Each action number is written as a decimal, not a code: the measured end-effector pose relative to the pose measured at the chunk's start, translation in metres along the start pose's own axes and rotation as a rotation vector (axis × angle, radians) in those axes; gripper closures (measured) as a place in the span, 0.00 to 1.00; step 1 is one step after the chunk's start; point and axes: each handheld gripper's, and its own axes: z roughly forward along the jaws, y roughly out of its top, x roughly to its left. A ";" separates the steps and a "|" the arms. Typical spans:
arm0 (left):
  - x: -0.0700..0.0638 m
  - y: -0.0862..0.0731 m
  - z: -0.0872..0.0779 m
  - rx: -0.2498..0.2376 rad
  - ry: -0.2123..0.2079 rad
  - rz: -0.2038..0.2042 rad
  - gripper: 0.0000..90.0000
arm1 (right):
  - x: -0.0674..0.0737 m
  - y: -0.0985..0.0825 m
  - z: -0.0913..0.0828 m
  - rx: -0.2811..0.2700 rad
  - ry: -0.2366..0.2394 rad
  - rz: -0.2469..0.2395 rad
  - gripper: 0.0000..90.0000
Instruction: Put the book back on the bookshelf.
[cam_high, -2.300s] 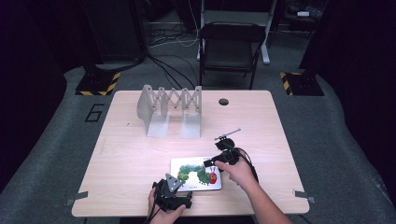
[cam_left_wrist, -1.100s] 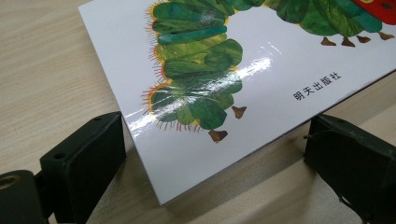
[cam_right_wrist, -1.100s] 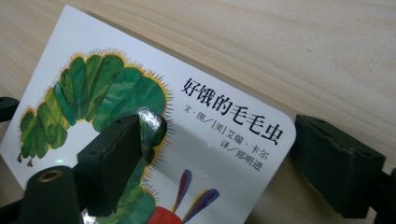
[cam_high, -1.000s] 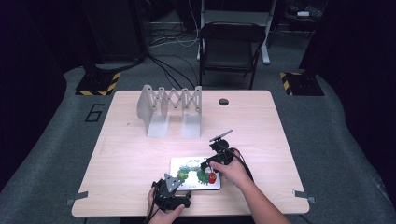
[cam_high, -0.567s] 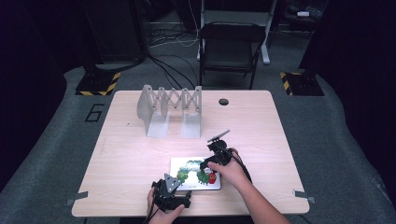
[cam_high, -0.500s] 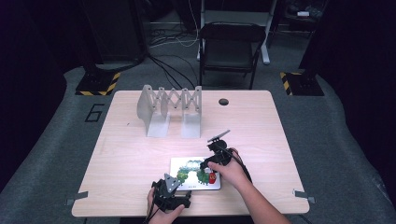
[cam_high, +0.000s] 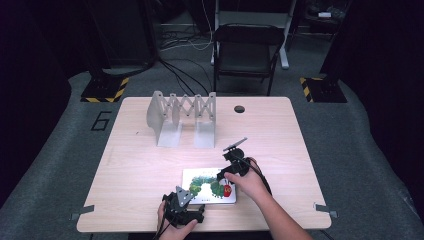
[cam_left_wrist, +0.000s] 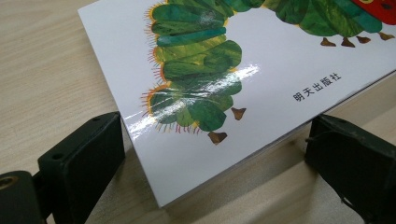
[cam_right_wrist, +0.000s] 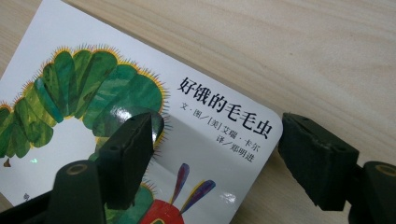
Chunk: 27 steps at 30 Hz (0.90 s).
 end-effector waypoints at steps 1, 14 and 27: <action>0.000 0.000 0.000 0.001 -0.001 0.001 0.05 | 0.000 0.000 -0.001 0.006 0.006 0.015 0.29; 0.004 0.004 -0.002 0.024 -0.027 -0.013 0.05 | 0.000 0.001 -0.006 -0.002 0.018 0.010 0.29; 0.008 0.006 -0.002 0.056 -0.065 0.026 0.01 | -0.001 0.002 -0.016 -0.036 0.048 0.020 0.29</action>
